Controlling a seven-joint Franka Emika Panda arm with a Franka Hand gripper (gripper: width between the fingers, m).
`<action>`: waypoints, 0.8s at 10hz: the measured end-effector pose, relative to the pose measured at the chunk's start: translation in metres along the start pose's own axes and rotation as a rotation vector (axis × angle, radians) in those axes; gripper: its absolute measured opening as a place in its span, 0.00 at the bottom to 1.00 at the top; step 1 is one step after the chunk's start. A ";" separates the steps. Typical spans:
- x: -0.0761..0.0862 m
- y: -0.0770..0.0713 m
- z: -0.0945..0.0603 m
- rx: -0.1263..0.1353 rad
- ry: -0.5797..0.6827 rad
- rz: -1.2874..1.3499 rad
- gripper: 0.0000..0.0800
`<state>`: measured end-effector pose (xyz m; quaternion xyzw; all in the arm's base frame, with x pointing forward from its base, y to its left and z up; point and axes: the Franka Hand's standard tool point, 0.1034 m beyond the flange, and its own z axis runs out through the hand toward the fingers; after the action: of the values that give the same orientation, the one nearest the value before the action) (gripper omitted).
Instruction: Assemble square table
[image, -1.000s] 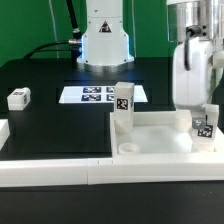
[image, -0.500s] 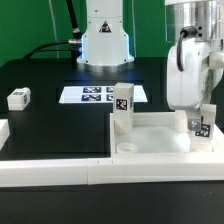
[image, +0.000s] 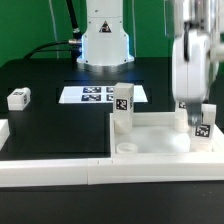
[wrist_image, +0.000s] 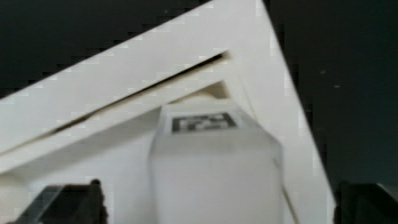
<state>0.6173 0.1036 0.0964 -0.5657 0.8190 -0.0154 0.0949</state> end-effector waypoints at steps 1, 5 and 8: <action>0.005 0.001 -0.007 0.001 -0.003 -0.010 0.81; 0.006 0.003 -0.002 -0.004 0.003 -0.014 0.81; 0.008 0.004 0.000 -0.006 0.006 -0.028 0.81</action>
Offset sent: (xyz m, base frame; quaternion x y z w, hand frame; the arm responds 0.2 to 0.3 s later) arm 0.0000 0.0000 0.0000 0.0000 0.0000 0.0000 1.0000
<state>0.6114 0.0978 0.0949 -0.5775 0.8112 -0.0160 0.0905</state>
